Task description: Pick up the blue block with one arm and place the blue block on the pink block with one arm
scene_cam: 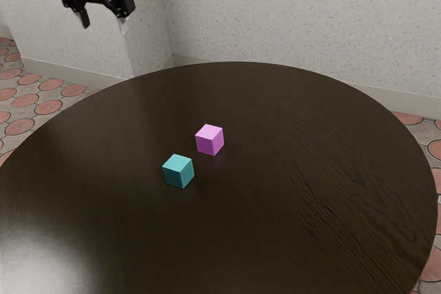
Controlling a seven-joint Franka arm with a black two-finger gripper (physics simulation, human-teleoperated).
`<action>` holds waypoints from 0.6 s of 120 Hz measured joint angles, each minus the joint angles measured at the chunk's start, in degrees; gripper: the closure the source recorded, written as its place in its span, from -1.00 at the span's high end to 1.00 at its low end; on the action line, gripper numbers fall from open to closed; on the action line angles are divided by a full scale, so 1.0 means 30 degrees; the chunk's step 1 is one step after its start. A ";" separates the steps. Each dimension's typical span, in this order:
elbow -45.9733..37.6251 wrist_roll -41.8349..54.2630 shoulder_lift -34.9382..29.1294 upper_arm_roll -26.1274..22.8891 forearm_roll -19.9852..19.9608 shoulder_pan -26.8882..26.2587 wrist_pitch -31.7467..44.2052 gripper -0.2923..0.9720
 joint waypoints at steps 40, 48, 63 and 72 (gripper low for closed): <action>-1.0909 -0.0756 -0.1145 -0.0639 -0.1234 0.0050 0.6940 0.54; -1.2241 -0.0869 -0.1193 -0.0776 -0.1218 -0.0005 0.8483 0.54; -1.3556 -0.0989 -0.0837 -0.0943 -0.0697 -0.0211 1.0925 0.54; -1.3661 -0.0893 -0.0233 -0.1022 -0.0433 -0.0260 1.2127 0.54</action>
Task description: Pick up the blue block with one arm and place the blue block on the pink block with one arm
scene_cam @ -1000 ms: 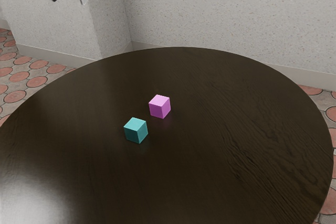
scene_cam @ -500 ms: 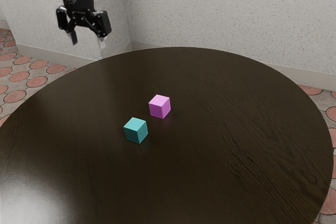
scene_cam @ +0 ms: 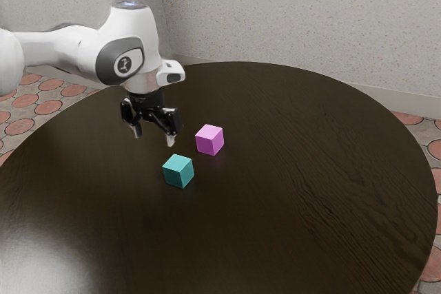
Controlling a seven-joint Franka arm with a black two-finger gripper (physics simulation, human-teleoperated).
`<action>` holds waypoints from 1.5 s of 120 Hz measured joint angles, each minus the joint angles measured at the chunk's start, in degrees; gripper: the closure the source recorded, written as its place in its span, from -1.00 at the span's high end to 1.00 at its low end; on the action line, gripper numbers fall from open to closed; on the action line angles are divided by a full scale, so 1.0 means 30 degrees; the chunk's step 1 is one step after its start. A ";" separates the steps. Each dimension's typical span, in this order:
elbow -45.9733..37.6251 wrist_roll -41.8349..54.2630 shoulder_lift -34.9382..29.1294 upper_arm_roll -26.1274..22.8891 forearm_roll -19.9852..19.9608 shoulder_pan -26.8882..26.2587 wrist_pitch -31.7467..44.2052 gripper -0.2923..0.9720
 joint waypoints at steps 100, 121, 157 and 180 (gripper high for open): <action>0.0119 0.2615 0.3985 0.0265 0.0962 0.0336 0.5497 0.54; 0.0935 0.2893 0.5125 0.0249 0.0975 0.0714 0.5785 0.54; 0.1819 0.3218 0.6244 0.0210 0.0934 0.0784 0.6109 0.54; 0.2885 0.3355 0.7229 0.0209 0.0912 0.0876 0.6050 0.54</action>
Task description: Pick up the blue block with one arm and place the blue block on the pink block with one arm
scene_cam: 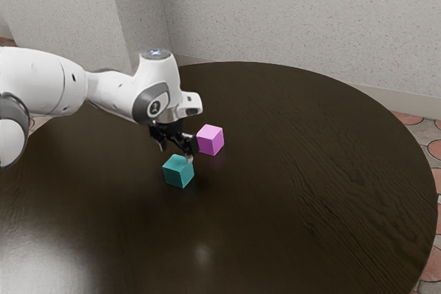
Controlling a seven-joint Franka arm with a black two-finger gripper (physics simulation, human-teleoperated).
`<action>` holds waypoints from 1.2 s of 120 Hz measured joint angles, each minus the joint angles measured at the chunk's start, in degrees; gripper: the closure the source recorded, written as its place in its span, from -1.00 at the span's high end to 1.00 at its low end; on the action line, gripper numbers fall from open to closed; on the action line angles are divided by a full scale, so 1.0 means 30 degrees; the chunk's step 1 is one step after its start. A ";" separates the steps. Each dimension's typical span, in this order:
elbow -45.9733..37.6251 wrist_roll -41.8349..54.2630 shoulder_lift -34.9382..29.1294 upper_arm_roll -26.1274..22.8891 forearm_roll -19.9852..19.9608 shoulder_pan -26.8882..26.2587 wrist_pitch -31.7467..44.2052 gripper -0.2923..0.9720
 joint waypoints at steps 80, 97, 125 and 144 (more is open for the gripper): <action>0.0682 0.0246 0.1279 -0.0174 -0.0101 0.0315 0.0066 0.54; 0.0500 0.0271 0.1240 -0.0193 -0.0134 0.0299 0.0114 0.54; 0.0483 0.0306 0.1590 -0.0204 -0.0171 0.0323 0.0186 0.54; 0.0488 0.0320 0.1691 -0.0204 -0.0261 0.0324 0.0215 0.54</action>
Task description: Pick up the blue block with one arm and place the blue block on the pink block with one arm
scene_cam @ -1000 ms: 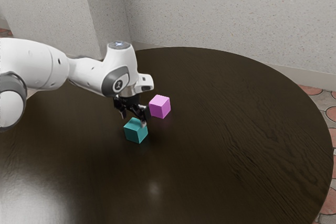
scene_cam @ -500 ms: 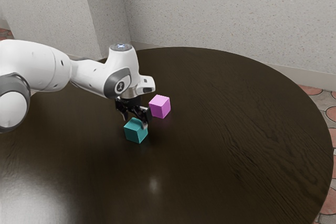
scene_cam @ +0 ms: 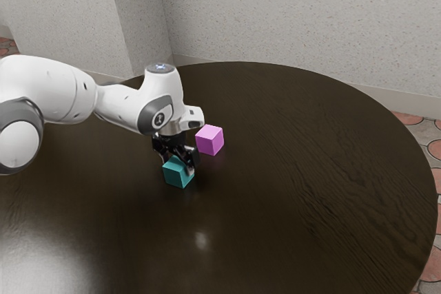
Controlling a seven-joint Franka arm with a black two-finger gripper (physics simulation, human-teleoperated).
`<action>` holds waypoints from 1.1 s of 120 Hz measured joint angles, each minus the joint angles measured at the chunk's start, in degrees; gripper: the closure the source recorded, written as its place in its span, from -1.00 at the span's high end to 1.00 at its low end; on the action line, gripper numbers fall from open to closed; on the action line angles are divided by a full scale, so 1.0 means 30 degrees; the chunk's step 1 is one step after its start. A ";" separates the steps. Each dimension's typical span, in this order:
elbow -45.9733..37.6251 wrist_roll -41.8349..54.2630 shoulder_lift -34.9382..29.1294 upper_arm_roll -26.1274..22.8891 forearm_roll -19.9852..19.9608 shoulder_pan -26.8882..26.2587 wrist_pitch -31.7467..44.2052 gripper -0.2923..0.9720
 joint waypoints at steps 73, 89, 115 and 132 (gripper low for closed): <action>0.0000 -0.0051 -0.0162 0.0026 -0.0359 0.0204 -0.0050 0.06; -0.0004 -0.0167 -0.0668 0.0029 -0.0396 0.0186 -0.0261 0.01; 0.1470 -0.0365 -0.1827 0.0000 -0.0377 0.0176 -0.1871 -0.02; 0.3855 -0.0437 -0.1634 0.0002 -0.0368 0.0176 -0.3155 -0.03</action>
